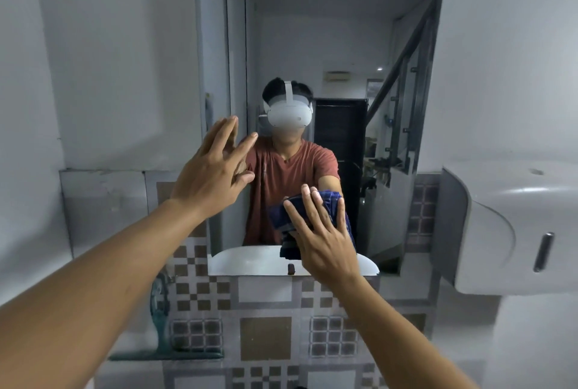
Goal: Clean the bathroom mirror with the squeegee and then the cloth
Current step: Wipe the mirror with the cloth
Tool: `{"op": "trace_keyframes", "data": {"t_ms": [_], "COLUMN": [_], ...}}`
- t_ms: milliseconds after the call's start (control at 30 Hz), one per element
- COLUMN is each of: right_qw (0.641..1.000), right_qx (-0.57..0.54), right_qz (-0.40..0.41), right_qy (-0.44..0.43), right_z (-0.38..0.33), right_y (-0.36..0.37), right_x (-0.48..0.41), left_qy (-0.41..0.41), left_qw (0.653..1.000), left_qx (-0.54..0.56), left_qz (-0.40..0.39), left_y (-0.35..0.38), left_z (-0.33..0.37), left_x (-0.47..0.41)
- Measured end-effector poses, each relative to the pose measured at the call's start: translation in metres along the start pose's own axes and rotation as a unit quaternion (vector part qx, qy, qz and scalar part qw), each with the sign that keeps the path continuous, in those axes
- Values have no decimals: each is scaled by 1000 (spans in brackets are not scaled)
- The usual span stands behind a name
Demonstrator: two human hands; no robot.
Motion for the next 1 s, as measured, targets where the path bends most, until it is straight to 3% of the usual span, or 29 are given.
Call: {"op": "trace_keyframes", "data": {"t_ms": [167, 300, 567, 800, 1000], "right_qw": [995, 980, 955, 952, 969], "right_qx": [-25, -106, -127, -148, -143], "right_qz": [25, 29, 33, 5, -23], "right_qy": [91, 167, 266, 266, 199], "right_z": [59, 97, 133, 118, 102], "right_y": [-8, -11, 13, 40, 62], "right_x": [8, 21, 65, 97, 113], "left_qy": [5, -8, -18, -6, 3], "left_qw": [1000, 1000, 1000, 1000, 999], "left_qx": [-29, -13, -1, -28, -52], "left_qz": [0, -3, 0, -1, 15], "left_y": [3, 12, 11, 7, -2], "left_z": [6, 10, 9, 10, -1], "left_x": [3, 6, 7, 7, 5]}}
Point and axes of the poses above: each hand's wrist, its own x-axis away from the middle knuckle, its own y-axis out of the palm, z = x × y, the point moved 9 cm from there along -x, towards the middle knuckle, and after that the axes turned 9 degrees about y, right-handed, at the moved point
